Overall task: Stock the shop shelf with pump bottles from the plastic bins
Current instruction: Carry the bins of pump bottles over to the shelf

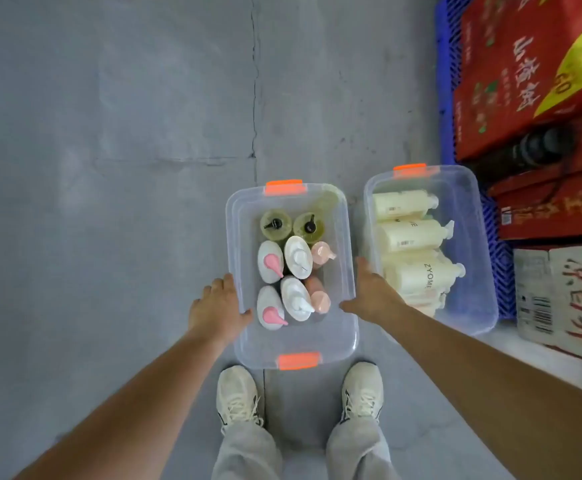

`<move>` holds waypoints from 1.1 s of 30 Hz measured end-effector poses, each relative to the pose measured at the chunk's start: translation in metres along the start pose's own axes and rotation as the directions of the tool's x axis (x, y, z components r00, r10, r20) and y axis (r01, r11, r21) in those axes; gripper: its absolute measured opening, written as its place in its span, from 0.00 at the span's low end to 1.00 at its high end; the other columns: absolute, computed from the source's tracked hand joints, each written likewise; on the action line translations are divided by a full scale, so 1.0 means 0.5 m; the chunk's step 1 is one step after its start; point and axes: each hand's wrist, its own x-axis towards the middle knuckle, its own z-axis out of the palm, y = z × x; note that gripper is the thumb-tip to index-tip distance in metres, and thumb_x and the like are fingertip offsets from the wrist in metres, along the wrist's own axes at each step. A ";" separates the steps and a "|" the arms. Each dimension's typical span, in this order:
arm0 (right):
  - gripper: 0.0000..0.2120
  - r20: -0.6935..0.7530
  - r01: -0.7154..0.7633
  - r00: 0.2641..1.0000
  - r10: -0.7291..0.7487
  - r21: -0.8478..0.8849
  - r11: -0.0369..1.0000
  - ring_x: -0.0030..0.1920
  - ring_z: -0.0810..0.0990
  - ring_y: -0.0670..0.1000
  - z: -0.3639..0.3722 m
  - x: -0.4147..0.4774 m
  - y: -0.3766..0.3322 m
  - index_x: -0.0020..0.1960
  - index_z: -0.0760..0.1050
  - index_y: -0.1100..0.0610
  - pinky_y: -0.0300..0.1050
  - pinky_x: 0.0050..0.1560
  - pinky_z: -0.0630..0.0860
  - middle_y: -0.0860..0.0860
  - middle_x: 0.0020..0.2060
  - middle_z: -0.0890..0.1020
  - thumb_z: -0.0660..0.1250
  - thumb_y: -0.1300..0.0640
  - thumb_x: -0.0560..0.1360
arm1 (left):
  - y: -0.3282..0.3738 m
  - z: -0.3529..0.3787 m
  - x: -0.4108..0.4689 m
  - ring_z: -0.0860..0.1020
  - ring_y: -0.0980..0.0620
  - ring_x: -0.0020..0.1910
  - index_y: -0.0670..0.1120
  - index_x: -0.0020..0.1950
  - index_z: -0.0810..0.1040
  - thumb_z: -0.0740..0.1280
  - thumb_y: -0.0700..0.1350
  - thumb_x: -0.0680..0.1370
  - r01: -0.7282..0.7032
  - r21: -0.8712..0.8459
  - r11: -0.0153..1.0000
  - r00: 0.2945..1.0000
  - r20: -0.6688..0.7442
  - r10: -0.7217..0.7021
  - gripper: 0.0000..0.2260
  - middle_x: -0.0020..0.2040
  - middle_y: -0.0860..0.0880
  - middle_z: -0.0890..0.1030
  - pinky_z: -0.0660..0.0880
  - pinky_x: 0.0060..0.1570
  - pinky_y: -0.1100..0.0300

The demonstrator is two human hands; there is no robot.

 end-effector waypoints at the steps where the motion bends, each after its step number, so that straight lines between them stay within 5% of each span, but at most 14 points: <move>1: 0.50 -0.006 -0.002 1.000 0.002 0.018 1.000 0.54 0.79 0.58 0.012 0.016 0.005 0.79 0.42 0.54 0.52 0.50 0.79 0.57 0.58 0.77 0.75 0.53 0.72 | -0.002 0.014 0.012 0.71 0.44 0.65 0.45 0.76 0.58 0.68 0.58 0.75 0.004 -0.007 1.000 1.000 0.012 -0.004 0.35 0.67 0.45 0.71 0.73 0.57 0.49; 8: 0.53 -0.044 -0.039 0.998 0.047 0.171 0.985 0.50 0.81 0.60 0.076 0.112 0.036 0.77 0.38 0.41 0.57 0.49 0.81 0.59 0.58 0.76 0.76 0.58 0.71 | -0.023 0.098 0.078 0.69 0.42 0.69 0.43 0.81 0.43 0.68 0.53 0.78 0.053 -0.092 0.994 0.998 -0.014 -0.054 0.43 0.72 0.43 0.67 0.73 0.59 0.48; 15: 0.46 -0.067 -0.030 0.997 0.044 0.198 0.980 0.39 0.81 0.58 0.085 0.164 0.049 0.72 0.44 0.35 0.56 0.34 0.83 0.57 0.48 0.78 0.72 0.61 0.73 | -0.040 0.129 0.142 0.75 0.41 0.66 0.52 0.80 0.45 0.70 0.42 0.77 0.067 -0.482 0.874 0.993 -0.051 -0.104 0.41 0.69 0.42 0.73 0.74 0.62 0.44; 21: 0.41 -0.045 -0.024 0.998 0.034 0.208 0.978 0.37 0.80 0.56 0.083 0.180 0.056 0.72 0.48 0.40 0.50 0.26 0.81 0.56 0.45 0.77 0.69 0.66 0.73 | -0.043 0.122 0.166 0.80 0.45 0.48 0.59 0.71 0.55 0.67 0.35 0.74 0.137 -0.673 0.726 0.989 0.050 -0.141 0.33 0.57 0.46 0.78 0.82 0.39 0.49; 27: 0.38 -0.076 -0.012 0.997 0.028 0.204 0.979 0.37 0.81 0.56 0.085 0.160 0.065 0.71 0.52 0.43 0.51 0.30 0.82 0.55 0.45 0.78 0.68 0.66 0.73 | -0.026 0.135 0.135 0.78 0.40 0.60 0.50 0.65 0.62 0.61 0.31 0.75 0.134 -0.722 0.679 0.981 0.001 -0.192 0.24 0.71 0.47 0.71 0.72 0.28 0.64; 33: 0.37 -0.006 -0.040 0.999 0.042 0.215 0.976 0.40 0.82 0.56 0.079 0.059 0.061 0.73 0.52 0.46 0.51 0.33 0.83 0.54 0.50 0.78 0.67 0.66 0.73 | -0.040 0.122 0.022 0.78 0.46 0.57 0.51 0.60 0.64 0.61 0.29 0.71 0.166 -0.763 0.625 0.973 0.025 -0.228 0.23 0.67 0.48 0.74 0.75 0.43 0.60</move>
